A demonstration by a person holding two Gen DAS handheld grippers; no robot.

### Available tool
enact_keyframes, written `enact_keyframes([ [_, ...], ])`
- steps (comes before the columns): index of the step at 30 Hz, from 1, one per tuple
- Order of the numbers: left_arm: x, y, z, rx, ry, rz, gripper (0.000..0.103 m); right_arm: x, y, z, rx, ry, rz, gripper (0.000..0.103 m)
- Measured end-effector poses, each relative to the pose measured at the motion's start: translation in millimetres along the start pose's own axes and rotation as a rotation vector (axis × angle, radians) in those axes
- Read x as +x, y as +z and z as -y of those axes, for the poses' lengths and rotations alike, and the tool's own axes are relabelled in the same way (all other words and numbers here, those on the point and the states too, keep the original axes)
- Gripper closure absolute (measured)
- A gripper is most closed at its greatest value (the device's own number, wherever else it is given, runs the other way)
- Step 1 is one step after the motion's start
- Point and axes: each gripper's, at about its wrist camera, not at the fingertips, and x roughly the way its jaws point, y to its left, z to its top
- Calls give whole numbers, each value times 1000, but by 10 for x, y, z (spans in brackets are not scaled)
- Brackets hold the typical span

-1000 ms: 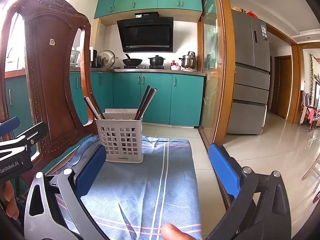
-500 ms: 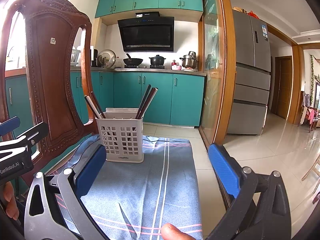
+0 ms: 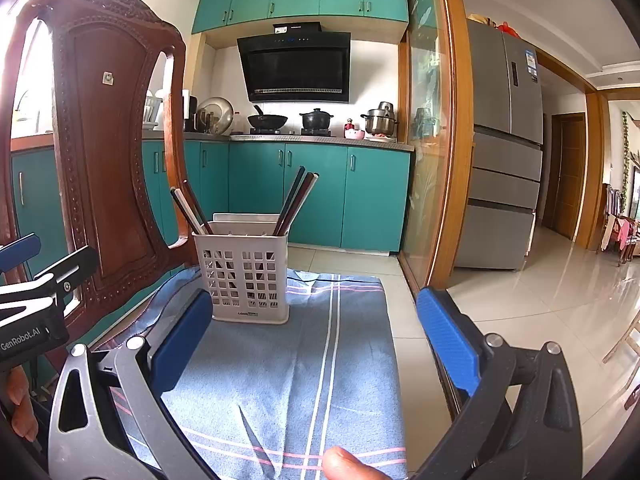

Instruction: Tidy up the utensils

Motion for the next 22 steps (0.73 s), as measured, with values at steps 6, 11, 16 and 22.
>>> enact_keyframes([
  [6,-14,-28,-14,-3,0,0,4,10,-26,30,-2,6,-5,3],
  [11,-20,-40,-8,8,-6,14,4,51,-26,-9,-14,0,-14,3],
  [16,109,-110,-9,20,-8,-34,4,89,-62,-35,-35,-6,-28,3],
  [22,887,-389,-75,4,-63,-309,4,520,-207,-41,-46,-54,-196,3],
])
